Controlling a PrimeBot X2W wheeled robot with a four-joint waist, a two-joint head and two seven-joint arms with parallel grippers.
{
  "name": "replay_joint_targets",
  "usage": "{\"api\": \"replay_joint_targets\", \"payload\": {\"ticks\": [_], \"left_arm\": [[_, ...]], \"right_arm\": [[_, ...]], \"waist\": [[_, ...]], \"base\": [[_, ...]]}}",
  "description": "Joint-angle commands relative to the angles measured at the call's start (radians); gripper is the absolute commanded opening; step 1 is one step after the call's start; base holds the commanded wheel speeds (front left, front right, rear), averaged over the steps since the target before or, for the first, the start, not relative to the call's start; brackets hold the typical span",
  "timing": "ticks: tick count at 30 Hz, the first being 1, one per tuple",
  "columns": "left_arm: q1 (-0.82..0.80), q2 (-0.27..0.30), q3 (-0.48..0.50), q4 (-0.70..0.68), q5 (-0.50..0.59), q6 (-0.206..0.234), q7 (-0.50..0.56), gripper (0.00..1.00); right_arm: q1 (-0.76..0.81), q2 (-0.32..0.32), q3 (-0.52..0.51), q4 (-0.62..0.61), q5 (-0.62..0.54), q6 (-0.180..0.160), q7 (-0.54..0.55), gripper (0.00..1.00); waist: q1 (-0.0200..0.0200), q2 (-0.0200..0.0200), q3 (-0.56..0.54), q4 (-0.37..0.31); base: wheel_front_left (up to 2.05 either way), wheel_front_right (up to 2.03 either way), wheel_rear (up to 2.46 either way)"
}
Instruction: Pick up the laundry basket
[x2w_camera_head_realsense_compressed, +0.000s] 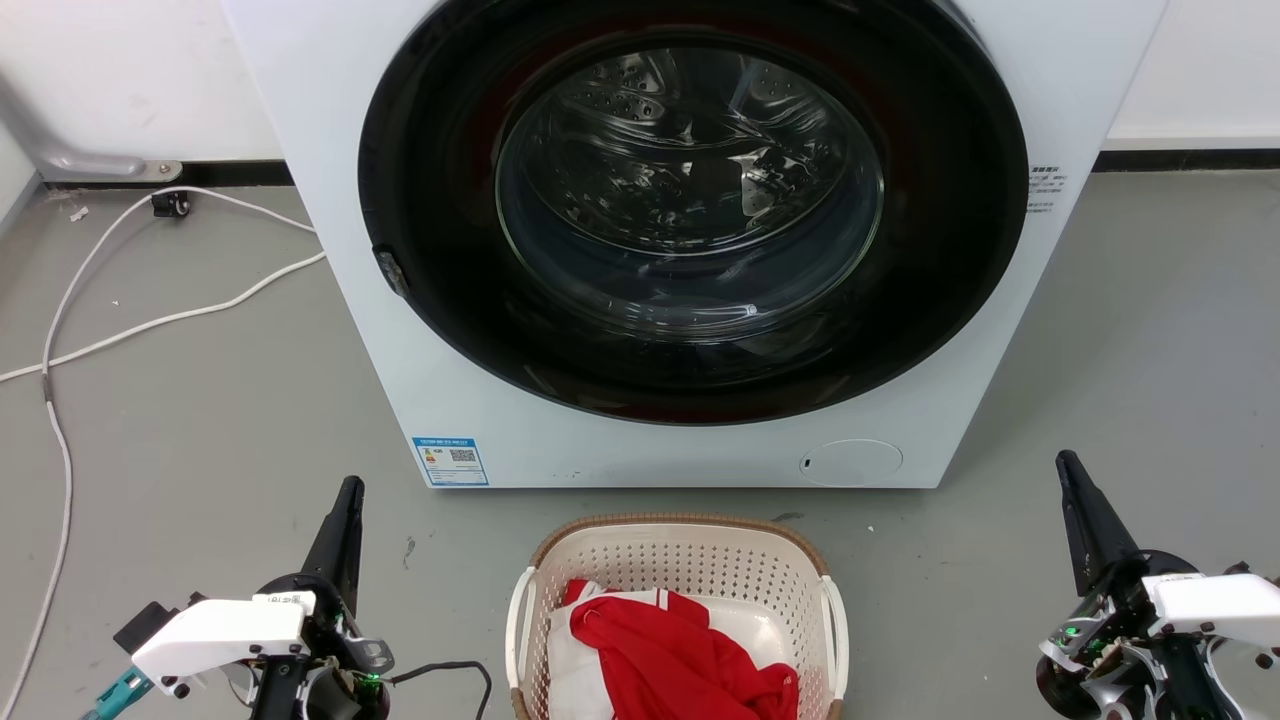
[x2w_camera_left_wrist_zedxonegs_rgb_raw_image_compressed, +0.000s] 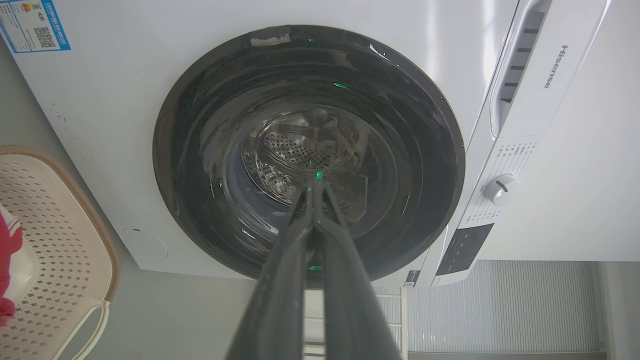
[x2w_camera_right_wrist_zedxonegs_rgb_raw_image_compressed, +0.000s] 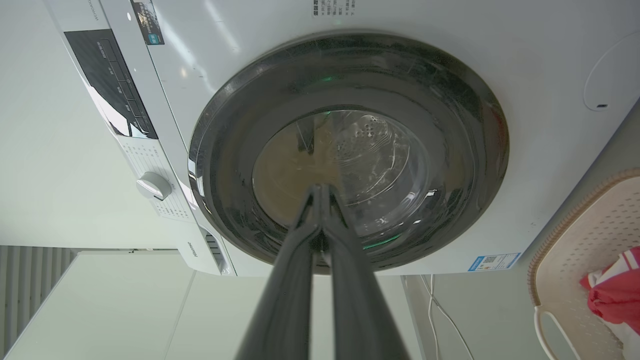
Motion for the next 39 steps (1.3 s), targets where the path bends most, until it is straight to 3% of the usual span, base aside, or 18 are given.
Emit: {"api": "replay_joint_targets", "payload": {"ticks": [1,7,8,9,10,29,39], "left_arm": [[-0.010,-0.001,0.004,0.001,0.007,-0.005,0.002,0.00],[0.000,0.000,0.000,0.000,0.001,0.000,0.000,0.00],[0.002,-0.001,-0.001,0.003,0.001,0.000,-0.001,1.00],[0.009,-0.002,-0.002,0.011,0.000,0.001,-0.002,0.00],[0.018,-0.004,-0.003,0.021,0.000,0.002,-0.002,1.00],[0.053,-0.004,0.012,-0.035,0.138,0.002,-0.092,1.00],[0.062,-0.004,0.045,-0.074,0.252,0.035,-0.133,1.00]], "right_arm": [[-0.011,0.004,-0.002,0.001,-0.005,0.000,0.001,0.00],[0.000,0.000,-0.001,0.000,0.000,0.000,0.000,0.00],[0.002,0.000,0.000,0.003,-0.001,0.000,-0.001,1.00],[0.010,0.001,0.001,0.011,-0.001,0.000,-0.001,0.00],[0.019,0.003,0.002,0.020,-0.001,0.000,-0.001,1.00],[0.045,0.003,0.029,-0.022,-0.120,0.000,-0.092,1.00],[0.046,0.003,0.007,-0.032,-0.302,0.000,-0.133,1.00]], "waist": [[0.0000,0.0000,0.000,0.000],[0.0000,0.0000,0.000,0.000],[0.0000,0.0000,0.000,0.000],[0.0000,0.0000,0.000,0.000],[0.0000,0.0000,0.000,0.000],[0.0000,0.0000,-0.002,-0.002],[0.0000,0.0000,-0.003,-0.003]], "base": [[0.00,0.00,0.00],[0.00,0.00,0.00],[0.00,0.00,0.00],[0.00,0.00,0.00],[0.00,0.00,0.00],[0.00,0.00,0.00],[0.00,0.00,0.00]]}}
